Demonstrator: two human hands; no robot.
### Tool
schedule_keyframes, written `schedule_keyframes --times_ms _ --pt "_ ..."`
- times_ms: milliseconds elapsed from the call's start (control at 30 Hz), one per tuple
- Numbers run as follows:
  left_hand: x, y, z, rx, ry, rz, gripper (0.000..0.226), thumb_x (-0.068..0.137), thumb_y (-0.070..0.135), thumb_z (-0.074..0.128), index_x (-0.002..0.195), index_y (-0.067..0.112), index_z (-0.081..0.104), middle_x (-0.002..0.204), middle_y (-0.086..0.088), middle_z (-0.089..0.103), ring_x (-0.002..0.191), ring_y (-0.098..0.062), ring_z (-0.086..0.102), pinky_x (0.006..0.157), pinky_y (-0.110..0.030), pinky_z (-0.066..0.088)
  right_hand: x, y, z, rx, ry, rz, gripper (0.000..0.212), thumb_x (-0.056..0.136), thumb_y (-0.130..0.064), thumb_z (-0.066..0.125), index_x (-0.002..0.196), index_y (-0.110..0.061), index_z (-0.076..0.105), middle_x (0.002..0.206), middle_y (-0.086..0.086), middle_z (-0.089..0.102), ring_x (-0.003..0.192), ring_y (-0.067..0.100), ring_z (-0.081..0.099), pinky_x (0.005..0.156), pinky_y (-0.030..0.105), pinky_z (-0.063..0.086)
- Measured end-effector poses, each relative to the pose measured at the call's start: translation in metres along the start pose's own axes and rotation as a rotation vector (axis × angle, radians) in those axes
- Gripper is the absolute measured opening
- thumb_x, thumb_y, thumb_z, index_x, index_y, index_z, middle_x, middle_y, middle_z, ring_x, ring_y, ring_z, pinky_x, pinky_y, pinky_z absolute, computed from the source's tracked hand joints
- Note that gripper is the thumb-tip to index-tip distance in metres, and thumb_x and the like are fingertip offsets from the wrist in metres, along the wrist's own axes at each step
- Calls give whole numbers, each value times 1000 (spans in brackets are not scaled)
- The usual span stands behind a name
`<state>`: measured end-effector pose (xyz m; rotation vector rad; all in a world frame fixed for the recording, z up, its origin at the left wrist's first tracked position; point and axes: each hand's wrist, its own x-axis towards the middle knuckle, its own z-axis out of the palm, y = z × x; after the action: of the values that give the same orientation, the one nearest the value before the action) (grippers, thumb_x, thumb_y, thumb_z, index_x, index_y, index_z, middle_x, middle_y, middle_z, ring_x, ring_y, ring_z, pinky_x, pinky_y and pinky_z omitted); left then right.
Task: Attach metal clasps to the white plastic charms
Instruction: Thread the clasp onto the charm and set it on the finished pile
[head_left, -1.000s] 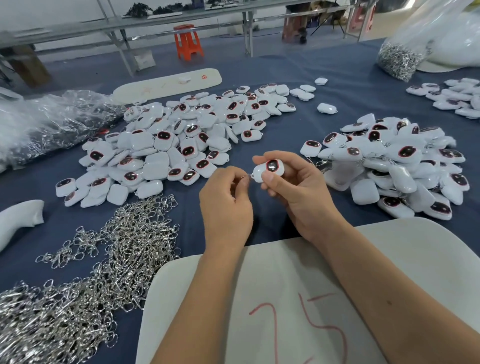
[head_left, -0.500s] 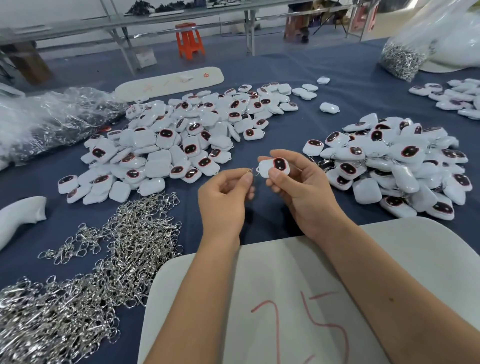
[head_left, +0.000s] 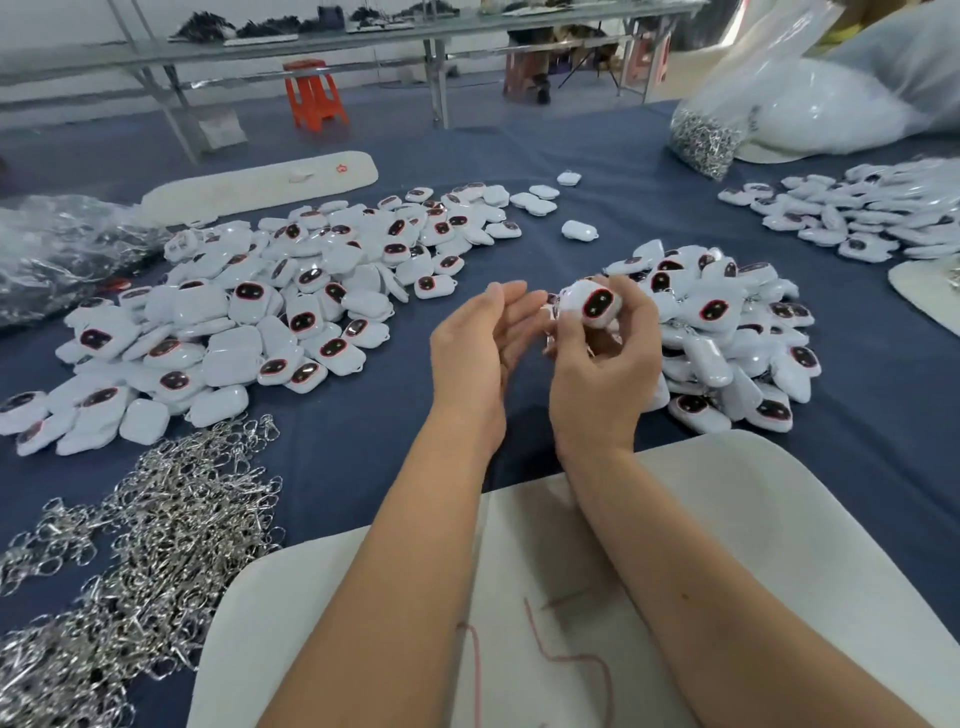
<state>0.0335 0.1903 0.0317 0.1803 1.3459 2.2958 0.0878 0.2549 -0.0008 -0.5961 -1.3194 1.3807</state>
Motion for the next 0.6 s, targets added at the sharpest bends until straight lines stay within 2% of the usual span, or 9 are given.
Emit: schedule_keyframes --times_ms 67,133,200,267,333,400,467,533,600 --pt "7 2 10 35 -46 34 31 108 26 48 112 6 71 106 -11 78 102 -26 75 89 -33 61 7 -1 -4 -32 38 -72 71 94 -3 66 158 -16 36 141 5 60 111 12 70 88 44 61" --pt "10 2 12 88 -36 76 30 107 29 49 110 10 72 106 -7 79 101 -25 75 84 -32 61 11 1 -5 -156 17 -112 87 94 3 63 165 -17 17 166 5 34 131 12 60 96 43 59" --pt "9 -1 9 127 -10 88 28 106 28 50 106 13 74 103 -5 79 94 -20 75 76 -27 60 10 2 -5 -288 -67 -137 90 93 11 58 166 -13 12 175 6 8 152 23 39 109 45 50" --pt "7 -5 2 159 26 74 27 105 27 51 101 14 74 101 -4 80 88 -18 75 76 -27 59 6 2 -3 -377 -158 -205 87 92 16 54 165 -11 17 176 6 -1 158 22 24 116 44 44" --pt "3 -7 -7 182 77 53 27 105 25 51 98 14 74 97 -4 80 83 -17 74 78 -31 57 2 1 -1 -435 -244 -281 81 90 17 53 163 -9 29 176 5 4 157 24 28 110 47 49" --pt "-1 -6 -18 213 145 60 25 103 22 52 94 13 74 91 -4 79 76 -16 73 76 -32 56 -2 1 1 -480 -340 -296 70 90 14 54 155 -8 45 173 5 19 151 24 40 100 47 54" --pt "-5 0 -31 271 214 95 22 100 15 54 90 13 74 84 -3 79 69 -14 71 68 -28 57 -8 1 3 -553 -449 -304 56 92 9 58 146 -7 57 165 7 41 147 23 47 108 42 50" --pt "-9 10 -47 359 278 141 20 97 11 56 88 12 74 80 -2 77 67 -14 68 62 -27 56 -19 -1 11 -608 -555 -372 43 92 4 60 133 -7 68 145 8 63 134 26 57 110 39 46" --pt "-10 21 -67 471 362 176 18 94 9 58 86 10 75 82 -5 76 74 -18 69 72 -37 60 -35 -5 29 -656 -710 -420 34 90 0 59 119 -10 73 117 4 74 112 30 62 94 42 49"
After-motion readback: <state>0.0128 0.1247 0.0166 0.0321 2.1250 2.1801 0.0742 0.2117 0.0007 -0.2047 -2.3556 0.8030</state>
